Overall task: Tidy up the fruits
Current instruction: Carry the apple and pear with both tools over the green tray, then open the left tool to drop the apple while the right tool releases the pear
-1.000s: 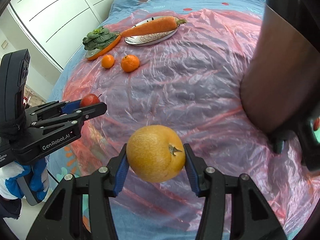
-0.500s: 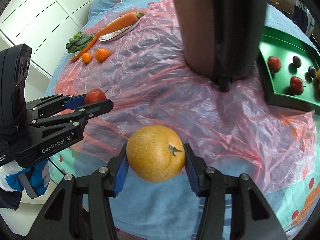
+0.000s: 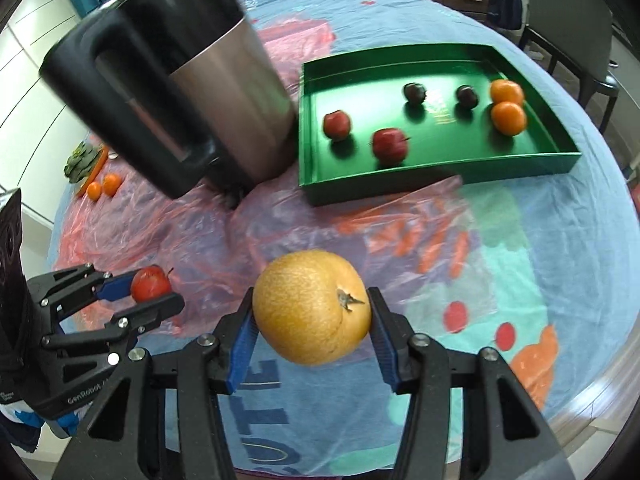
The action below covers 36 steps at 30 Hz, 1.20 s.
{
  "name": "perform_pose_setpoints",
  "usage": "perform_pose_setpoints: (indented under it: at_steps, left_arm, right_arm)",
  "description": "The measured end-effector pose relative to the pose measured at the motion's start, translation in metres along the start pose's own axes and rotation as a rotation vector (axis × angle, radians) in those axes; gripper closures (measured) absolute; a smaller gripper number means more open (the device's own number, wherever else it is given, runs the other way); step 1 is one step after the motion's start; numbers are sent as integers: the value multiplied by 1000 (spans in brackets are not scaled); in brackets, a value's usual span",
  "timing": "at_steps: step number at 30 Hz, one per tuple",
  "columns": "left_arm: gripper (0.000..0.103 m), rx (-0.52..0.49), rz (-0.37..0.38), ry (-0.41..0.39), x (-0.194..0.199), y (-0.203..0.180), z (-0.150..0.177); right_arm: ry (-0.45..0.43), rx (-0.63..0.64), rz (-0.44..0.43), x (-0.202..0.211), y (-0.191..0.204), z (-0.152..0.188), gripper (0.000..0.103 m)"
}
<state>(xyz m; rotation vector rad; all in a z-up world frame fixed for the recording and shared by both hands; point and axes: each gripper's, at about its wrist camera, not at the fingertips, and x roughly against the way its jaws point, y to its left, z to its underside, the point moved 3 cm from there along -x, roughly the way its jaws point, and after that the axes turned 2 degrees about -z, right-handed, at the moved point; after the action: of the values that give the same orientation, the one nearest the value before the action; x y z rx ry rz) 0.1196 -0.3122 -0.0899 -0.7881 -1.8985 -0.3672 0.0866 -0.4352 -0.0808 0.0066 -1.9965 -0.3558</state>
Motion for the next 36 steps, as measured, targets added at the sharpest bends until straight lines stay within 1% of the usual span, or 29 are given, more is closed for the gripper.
perform_pose_setpoints:
  at_steps: [5,9,12,16,19,23,28,32,36]
  left_arm:
    - [76,-33,57,-32,-13,-44,-40]
    - [76,-23,79,-69,-25,-62,-80]
    - [76,-8,62,-98,-37,-65,-111]
    - [76,42,11,-119,-59,-53,-150]
    - [76,74,-35,-121,-79,-44,-170]
    - [76,99,-88,-104,-106,-35,-187]
    - [76,117,-129,-74,-134,-28,-195]
    - [76,124,-156,-56,-147,-26,-197]
    - [76,136,-170,-35,-155,-24,-196]
  right_arm:
    - [-74,-43,61,18,-50,-25,41]
    - [-120,-68,86,22,-80,-48,41]
    - [-140,-69,92,17,-100,-65,41]
    - [-153,-56,91,4,-118,-88,41]
    - [-148,-39,86,-9,-129,-105,41]
    - [-127,-5,74,-27,-135,-120,40]
    - [-100,9,66,-47,-141,-126,40]
    - [-93,16,65,-61,-142,-131,40]
    - [-82,46,84,-73,-137,-134,40]
